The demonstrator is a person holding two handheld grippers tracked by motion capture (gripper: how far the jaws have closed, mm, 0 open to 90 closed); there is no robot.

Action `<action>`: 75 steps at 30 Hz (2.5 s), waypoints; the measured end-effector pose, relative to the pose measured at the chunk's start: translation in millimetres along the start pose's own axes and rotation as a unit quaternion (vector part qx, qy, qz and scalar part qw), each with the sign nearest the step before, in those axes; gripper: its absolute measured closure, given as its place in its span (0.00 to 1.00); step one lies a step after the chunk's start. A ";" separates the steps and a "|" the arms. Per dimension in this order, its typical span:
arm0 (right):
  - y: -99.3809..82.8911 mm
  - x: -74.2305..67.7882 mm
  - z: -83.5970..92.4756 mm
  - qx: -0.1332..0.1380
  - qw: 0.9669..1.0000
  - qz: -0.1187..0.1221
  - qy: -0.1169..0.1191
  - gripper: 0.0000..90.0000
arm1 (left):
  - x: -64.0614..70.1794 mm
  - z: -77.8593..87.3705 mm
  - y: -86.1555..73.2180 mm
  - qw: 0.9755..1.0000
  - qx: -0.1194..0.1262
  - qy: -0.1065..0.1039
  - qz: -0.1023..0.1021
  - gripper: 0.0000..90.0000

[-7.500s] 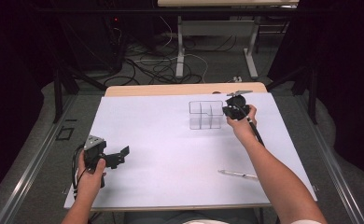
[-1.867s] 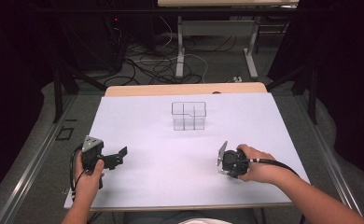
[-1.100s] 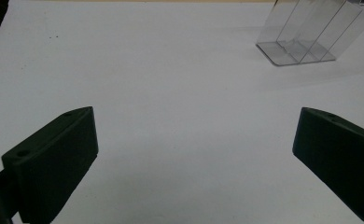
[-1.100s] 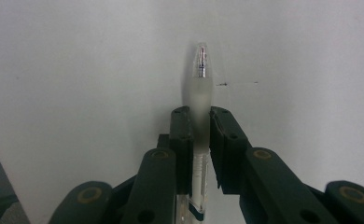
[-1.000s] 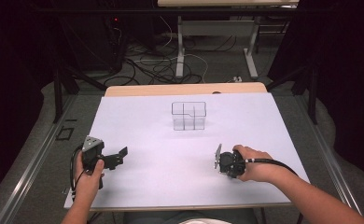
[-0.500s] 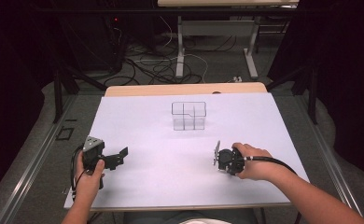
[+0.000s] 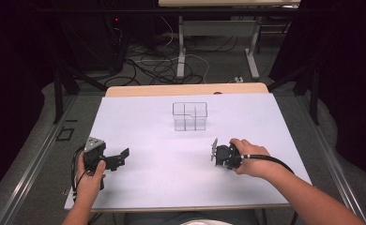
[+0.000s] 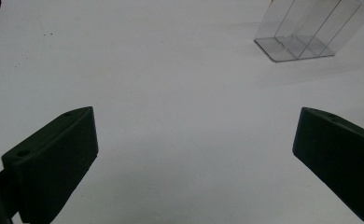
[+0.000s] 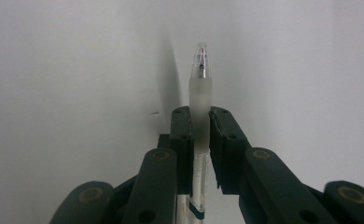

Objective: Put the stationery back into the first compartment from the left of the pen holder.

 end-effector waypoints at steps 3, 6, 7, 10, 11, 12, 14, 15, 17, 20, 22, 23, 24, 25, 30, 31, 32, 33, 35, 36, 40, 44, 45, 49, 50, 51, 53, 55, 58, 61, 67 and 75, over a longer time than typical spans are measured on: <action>3.6 4.6 1.7 0.011 0.999 0.002 -0.034 0.89 | 0.0 0.1 -0.1 1.000 0.000 0.000 0.000 0.00; 6.9 7.9 3.9 0.025 0.997 0.002 -0.067 0.89 | 0.2 0.1 -0.4 1.000 -0.001 -0.002 0.002 0.00; 7.8 8.4 4.8 0.029 0.997 0.000 -0.076 0.89 | 0.2 0.0 -0.5 1.000 -0.002 -0.001 0.002 0.00; 10.9 12.3 7.5 0.049 0.994 -0.008 -0.093 0.89 | 0.4 -0.4 -0.7 1.000 -0.002 -0.001 0.001 0.00; 13.7 14.9 7.2 0.080 0.991 -0.019 -0.108 0.89 | 0.5 -0.5 -0.6 1.000 -0.003 -0.001 0.000 0.00; 13.7 16.2 11.8 0.070 0.992 -0.028 -0.104 0.89 | 0.6 -0.7 -0.6 1.000 -0.003 -0.001 0.000 0.00; 15.9 21.5 16.7 0.088 0.988 -0.044 -0.115 0.89 | 1.0 -0.9 -0.6 1.000 -0.004 -0.003 0.000 0.00; 17.1 24.6 19.3 0.098 0.986 -0.050 -0.122 0.89 | 1.1 -0.9 -0.7 1.000 -0.005 -0.003 -0.001 0.00; 19.2 28.8 24.3 0.115 0.983 -0.068 -0.126 0.89 | 1.2 -1.0 -0.6 1.000 -0.005 -0.003 0.000 0.00; 22.4 38.5 33.8 0.145 0.976 -0.091 -0.134 0.89 | 1.1 -1.1 -0.7 1.000 -0.005 -0.003 0.000 0.00; 24.2 43.5 38.8 0.163 0.971 -0.108 -0.134 0.89 | 1.0 -1.1 -0.8 1.000 -0.005 -0.003 0.000 0.00; 25.4 45.7 41.0 0.174 0.969 -0.115 -0.132 0.89 | 0.9 -1.1 -0.9 1.000 -0.005 -0.003 0.000 0.00; 26.3 48.1 43.0 0.183 0.967 -0.120 -0.132 0.89 | 0.9 -1.1 -1.0 1.000 -0.005 -0.003 0.000 0.00; 27.7 49.1 44.8 0.193 0.964 -0.131 -0.126 0.89 | 0.9 -1.2 -0.9 1.000 -0.004 -0.003 -0.001 0.00; 32.9 57.1 51.7 0.232 0.952 -0.145 -0.134 0.89 | 0.4 -1.3 -1.3 1.000 -0.006 -0.003 0.000 0.00; 33.2 58.6 52.9 0.232 0.952 -0.146 -0.134 0.89 | 0.6 -1.5 -1.3 1.000 -0.006 -0.003 0.000 0.00; 34.1 61.1 54.1 0.237 0.950 -0.150 -0.135 0.89 | 0.7 -1.6 -1.2 1.000 -0.006 -0.003 -0.001 0.00; 34.9 63.1 54.8 0.243 0.949 -0.153 -0.134 0.89 | 0.8 -1.6 -1.2 1.000 -0.006 -0.003 -0.001 0.00; 36.1 67.0 56.2 0.253 0.945 -0.161 -0.128 0.89 | 1.1 -2.0 -1.1 1.000 -0.005 -0.004 -0.002 0.00; 36.7 68.4 57.1 0.256 0.944 -0.167 -0.123 0.89 | 1.2 -1.9 -1.1 1.000 -0.005 -0.004 -0.002 0.00; 40.5 72.9 59.7 0.275 0.938 -0.182 -0.111 0.89 | 1.0 -2.1 -1.2 1.000 -0.005 -0.004 -0.002 0.00; 45.8 77.8 62.1 0.309 0.927 -0.192 -0.092 0.89 | 1.0 -2.1 -1.1 1.000 -0.005 -0.004 -0.002 0.00; 47.1 78.4 62.8 0.319 0.923 -0.198 -0.086 0.89 | 1.0 -2.1 -1.1 1.000 -0.005 -0.004 -0.002 0.00; 52.3 82.6 66.9 0.365 0.902 -0.215 -0.087 0.89 | 0.6 -1.8 -1.3 1.000 -0.006 -0.004 -0.003 0.00; 53.4 83.8 68.0 0.371 0.898 -0.220 -0.086 0.89 | 0.3 -1.7 -1.4 1.000 -0.008 -0.005 -0.004 0.00; 54.6 84.8 69.0 0.380 0.893 -0.225 -0.084 0.89 | 0.2 -1.7 -1.4 1.000 -0.008 -0.005 -0.005 0.00; 56.8 87.0 70.5 0.392 0.886 -0.233 -0.085 0.89 | 0.2 -1.6 -1.5 1.000 -0.008 -0.005 -0.005 0.00; 58.9 88.6 70.9 0.402 0.879 -0.244 -0.081 0.89 | 0.3 -1.5 -1.4 1.000 -0.008 -0.005 -0.005 0.00; 61.8 91.2 69.6 0.411 0.872 -0.257 -0.075 0.89 | 0.3 -1.7 -1.4 1.000 -0.008 -0.006 -0.005 0.00; 64.9 93.2 69.0 0.421 0.863 -0.269 -0.068 0.89 | 0.5 -2.1 -1.5 1.000 -0.007 -0.006 -0.005 0.00; 71.2 97.3 68.9 0.438 0.849 -0.292 -0.056 0.89 | 0.9 -3.0 -1.3 1.000 -0.008 -0.008 -0.005 0.00; 78.8 105.3 67.5 0.462 0.827 -0.316 -0.047 0.89 | 1.9 -5.2 -0.1 1.000 -0.006 -0.008 -0.009 0.00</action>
Point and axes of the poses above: each handheld gripper's, and its own axes: z roughly backward along the jaws, y roughly out of its top, x roughly to its right, the point moved 5 cm from there along -z, roughly forward along the jaws, and after that the axes turned 1 degree about -z, right-handed, at the moved point
